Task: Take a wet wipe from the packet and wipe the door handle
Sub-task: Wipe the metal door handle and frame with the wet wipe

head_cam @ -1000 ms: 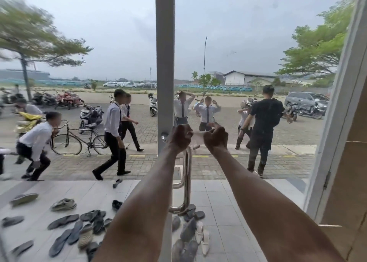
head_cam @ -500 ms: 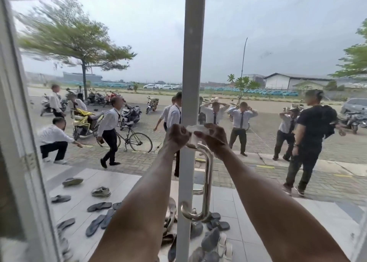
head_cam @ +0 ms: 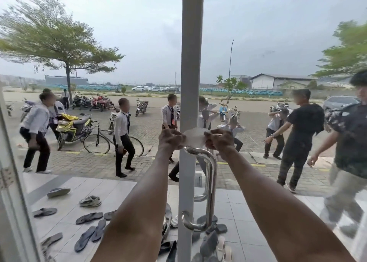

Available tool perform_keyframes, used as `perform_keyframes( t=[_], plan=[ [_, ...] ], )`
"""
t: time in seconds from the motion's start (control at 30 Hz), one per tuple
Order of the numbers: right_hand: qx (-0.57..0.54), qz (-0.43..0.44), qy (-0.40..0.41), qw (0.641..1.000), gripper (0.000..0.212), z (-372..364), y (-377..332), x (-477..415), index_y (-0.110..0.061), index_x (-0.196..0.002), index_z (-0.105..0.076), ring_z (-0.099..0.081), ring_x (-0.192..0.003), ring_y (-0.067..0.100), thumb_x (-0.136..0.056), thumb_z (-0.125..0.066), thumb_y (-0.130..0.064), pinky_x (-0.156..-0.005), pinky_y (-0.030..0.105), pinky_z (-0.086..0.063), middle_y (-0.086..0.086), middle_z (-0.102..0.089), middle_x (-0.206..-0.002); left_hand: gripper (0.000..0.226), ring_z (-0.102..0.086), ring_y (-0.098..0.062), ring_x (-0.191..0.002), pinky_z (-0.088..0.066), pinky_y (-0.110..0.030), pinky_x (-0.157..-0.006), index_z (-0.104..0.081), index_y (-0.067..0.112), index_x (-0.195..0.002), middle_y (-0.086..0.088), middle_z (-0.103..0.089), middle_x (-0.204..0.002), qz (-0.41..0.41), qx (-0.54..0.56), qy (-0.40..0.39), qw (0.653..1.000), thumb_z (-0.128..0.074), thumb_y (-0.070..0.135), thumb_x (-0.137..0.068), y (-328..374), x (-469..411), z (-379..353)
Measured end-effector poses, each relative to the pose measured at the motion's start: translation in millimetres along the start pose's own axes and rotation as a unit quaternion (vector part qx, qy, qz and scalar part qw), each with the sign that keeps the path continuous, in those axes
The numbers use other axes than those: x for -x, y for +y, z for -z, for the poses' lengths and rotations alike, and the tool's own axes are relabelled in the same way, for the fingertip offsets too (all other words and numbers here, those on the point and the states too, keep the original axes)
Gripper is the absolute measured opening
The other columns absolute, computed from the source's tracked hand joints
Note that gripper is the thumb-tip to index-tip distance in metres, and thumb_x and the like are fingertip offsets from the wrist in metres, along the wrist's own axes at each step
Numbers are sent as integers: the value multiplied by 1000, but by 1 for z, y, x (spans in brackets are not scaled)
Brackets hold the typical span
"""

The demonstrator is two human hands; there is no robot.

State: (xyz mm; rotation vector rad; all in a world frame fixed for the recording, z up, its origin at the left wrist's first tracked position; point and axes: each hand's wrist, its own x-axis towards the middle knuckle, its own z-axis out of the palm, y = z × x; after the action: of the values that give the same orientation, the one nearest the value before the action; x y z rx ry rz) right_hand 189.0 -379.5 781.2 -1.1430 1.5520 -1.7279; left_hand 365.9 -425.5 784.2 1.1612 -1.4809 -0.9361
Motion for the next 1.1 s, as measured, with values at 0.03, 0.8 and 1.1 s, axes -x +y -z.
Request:
perform_keyframes(
  t=[0.03,0.8,1.1],
  plan=[
    [29,6,15,999,18,-3,2,-3,-9,-89,-69,-72,-67,29,-78,-82,-13,-66,42,-63,22,-74,-89,16,-73,-29,-82,-63,-29,-60,-70,1,-93,-21,-69,-108,10,5,-6,1000,-79,4,-80,-4,-2,1],
    [499,269,39,823,36,-72,24,9,-13,-77,-77,-71,-69,26,-82,-63,-47,-66,32,-58,8,-74,-73,20,-74,-27,-77,-58,-32,-69,-73,7,-88,-16,-76,-88,-21,-85,-56,995,-85,14,-74,-60,-43,2],
    [550,286,4,784,29,-77,18,19,-8,-81,-74,-72,-82,30,-91,-54,-26,-76,34,-56,14,-74,-80,20,-73,-15,-84,-55,-21,-78,-79,9,-94,-2,-77,-91,-151,-118,-27,981,-71,0,-78,-49,-40,-5]
  ],
)
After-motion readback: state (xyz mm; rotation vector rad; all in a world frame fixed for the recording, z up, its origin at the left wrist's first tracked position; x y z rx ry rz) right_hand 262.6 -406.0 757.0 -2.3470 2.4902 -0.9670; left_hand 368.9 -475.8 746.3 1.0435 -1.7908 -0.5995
